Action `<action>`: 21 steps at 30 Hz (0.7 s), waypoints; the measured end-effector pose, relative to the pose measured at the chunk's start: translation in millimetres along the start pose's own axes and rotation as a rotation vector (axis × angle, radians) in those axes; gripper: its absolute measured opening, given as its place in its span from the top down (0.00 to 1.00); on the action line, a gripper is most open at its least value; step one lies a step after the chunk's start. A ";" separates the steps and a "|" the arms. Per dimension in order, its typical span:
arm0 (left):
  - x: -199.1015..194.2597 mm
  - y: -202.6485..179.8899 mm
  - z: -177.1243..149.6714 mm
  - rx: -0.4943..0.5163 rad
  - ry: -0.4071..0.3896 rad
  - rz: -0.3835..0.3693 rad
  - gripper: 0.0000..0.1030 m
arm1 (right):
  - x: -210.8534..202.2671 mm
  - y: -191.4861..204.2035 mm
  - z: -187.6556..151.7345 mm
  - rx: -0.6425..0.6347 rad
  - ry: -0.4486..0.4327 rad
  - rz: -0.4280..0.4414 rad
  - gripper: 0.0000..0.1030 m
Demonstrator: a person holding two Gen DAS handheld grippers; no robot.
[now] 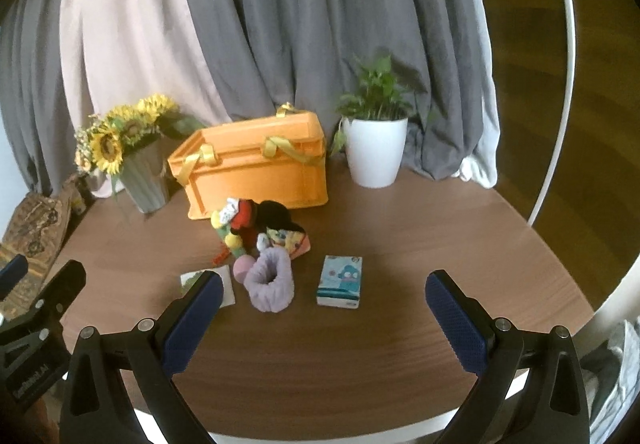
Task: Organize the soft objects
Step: 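Grasp the green frog sponge with the left gripper while the right grasps the tissue pack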
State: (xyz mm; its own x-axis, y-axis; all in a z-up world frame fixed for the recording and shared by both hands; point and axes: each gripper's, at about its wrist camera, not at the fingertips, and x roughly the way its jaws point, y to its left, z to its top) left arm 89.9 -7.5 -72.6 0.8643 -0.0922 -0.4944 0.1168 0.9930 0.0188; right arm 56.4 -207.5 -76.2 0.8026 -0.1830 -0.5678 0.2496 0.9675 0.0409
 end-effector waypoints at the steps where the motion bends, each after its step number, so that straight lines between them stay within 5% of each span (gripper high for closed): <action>1: 4.0 1.4 -1.1 -0.001 0.004 -0.004 0.00 | 5.4 1.1 -1.0 -0.001 0.007 -0.007 0.00; 11: 71.0 -6.7 -17.5 0.070 0.091 -0.055 0.00 | 51.9 5.4 -5.8 0.038 0.054 -0.089 0.01; 21: 119.8 -31.7 -37.0 0.083 0.163 -0.003 0.00 | 102.4 -7.5 -12.0 -0.010 0.102 -0.126 0.01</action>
State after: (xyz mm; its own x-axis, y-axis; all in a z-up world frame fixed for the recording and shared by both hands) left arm 171.7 -47.3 -164.6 0.7739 -0.0757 -0.6287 0.1655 0.9825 0.0855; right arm 130.2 -231.3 -144.5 0.7059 -0.2843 -0.6487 0.3386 0.9399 -0.0435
